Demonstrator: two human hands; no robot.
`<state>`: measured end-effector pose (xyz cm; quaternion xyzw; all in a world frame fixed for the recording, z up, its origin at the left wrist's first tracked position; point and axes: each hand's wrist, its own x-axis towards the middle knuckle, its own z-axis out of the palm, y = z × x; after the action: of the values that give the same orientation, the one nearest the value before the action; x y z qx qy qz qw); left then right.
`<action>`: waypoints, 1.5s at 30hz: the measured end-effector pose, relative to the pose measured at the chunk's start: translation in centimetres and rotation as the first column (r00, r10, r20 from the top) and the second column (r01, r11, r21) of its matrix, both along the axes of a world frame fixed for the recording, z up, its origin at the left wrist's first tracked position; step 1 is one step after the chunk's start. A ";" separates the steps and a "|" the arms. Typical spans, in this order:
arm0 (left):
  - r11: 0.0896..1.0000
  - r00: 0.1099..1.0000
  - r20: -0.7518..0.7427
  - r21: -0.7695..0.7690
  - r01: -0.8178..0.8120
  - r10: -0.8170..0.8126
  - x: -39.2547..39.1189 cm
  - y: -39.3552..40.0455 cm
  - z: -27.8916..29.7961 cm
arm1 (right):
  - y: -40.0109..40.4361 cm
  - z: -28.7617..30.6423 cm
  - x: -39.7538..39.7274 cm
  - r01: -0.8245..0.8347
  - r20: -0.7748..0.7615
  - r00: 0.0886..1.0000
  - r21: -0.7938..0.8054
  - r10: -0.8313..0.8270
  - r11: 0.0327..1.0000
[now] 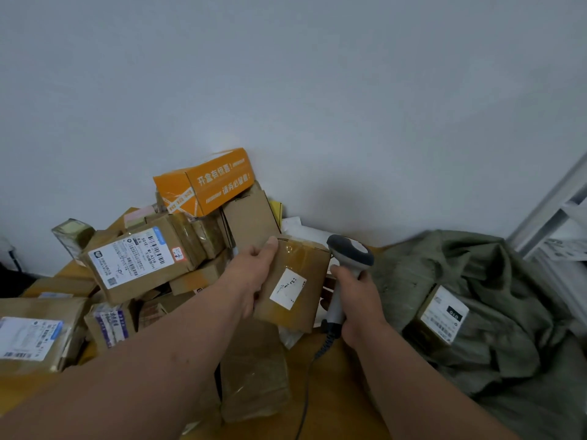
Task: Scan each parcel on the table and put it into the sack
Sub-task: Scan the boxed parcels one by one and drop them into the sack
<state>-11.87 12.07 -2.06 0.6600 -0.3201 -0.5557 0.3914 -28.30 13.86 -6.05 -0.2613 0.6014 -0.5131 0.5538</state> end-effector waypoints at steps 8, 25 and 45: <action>0.998 1.000 0.019 -0.055 -0.018 0.019 -0.8 2.0 1.7 | 0.8 1.7 -0.7 0.016 0.042 0.999 -0.022 -0.015 1.000; 0.983 0.996 -0.084 -0.185 -0.004 -0.012 -4.7 7.4 4.9 | 4.4 4.5 -5.7 0.071 0.273 0.960 -0.012 -0.065 0.997; 0.996 0.909 -0.413 -0.050 -0.075 0.047 3.5 7.3 2.5 | 6.9 4.0 -1.6 0.149 0.179 0.972 0.044 -0.155 0.988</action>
<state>-8.33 19.33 0.41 0.5248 -0.2276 -0.6590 0.4883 -29.91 20.73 -2.02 -0.1581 0.5741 -0.5666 0.5695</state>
